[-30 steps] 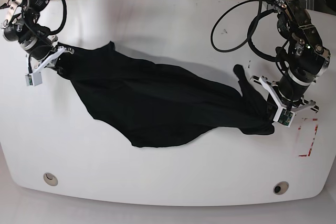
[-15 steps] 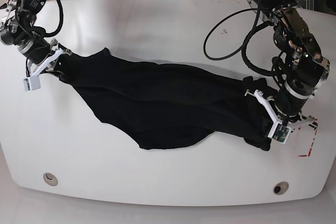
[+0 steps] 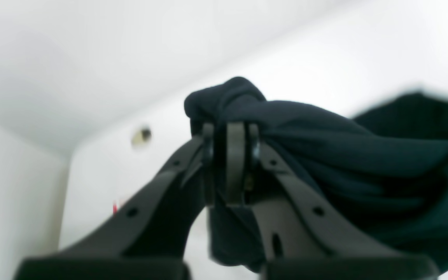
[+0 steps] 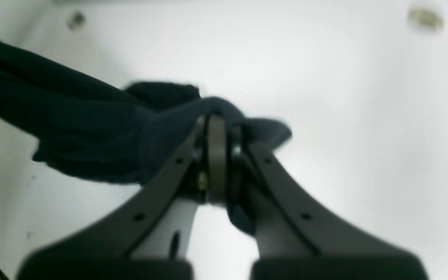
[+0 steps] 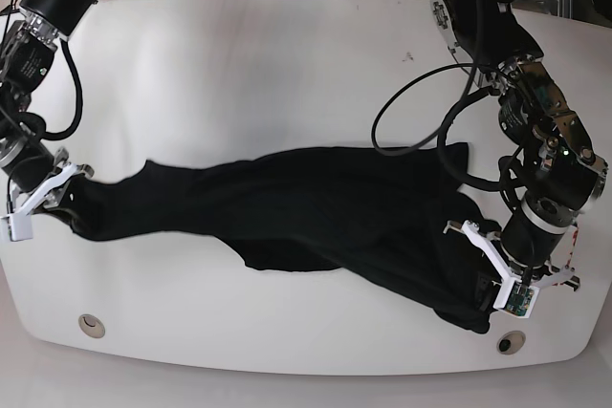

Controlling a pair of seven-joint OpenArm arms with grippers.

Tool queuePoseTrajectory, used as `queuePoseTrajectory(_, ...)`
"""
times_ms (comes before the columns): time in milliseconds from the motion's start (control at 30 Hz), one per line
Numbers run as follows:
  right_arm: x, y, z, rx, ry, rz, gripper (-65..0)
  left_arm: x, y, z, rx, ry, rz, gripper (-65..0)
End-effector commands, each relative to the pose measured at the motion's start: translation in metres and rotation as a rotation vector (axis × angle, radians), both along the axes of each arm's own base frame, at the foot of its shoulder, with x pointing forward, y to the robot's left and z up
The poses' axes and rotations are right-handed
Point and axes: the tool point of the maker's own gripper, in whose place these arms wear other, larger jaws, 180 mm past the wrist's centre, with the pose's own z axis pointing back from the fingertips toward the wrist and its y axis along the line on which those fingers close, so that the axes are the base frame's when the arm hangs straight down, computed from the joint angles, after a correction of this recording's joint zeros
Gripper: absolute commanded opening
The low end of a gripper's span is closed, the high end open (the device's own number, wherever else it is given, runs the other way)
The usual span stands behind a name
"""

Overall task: Fold the T-shirt properly
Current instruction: 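Lift and pull the T-shirt with both grippers, spreading it out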

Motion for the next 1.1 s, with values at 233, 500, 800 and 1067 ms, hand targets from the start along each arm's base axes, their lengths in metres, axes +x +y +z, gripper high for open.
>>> queuePoseTrajectory(233,0.032,-0.023,0.047,-0.041,-0.094,-0.033,-65.0,0.014,0.013,0.060,0.001,-0.147,0.025,-64.6)
queuePoseTrajectory(500,0.068,-0.036,0.103,-0.061,-0.204,-0.038,-65.0,0.027,0.029,0.124,0.012,-0.273,0.054,-64.9)
queuePoseTrajectory(800,0.107,-0.024,0.140,-0.076,-0.252,0.021,-65.0,0.026,0.036,0.170,0.022,-0.358,0.075,-64.9)
queuePoseTrajectory(1067,0.130,-0.024,0.165,-0.059,-0.264,0.032,-65.0,0.031,0.039,0.187,0.011,-0.374,0.078,-64.9)
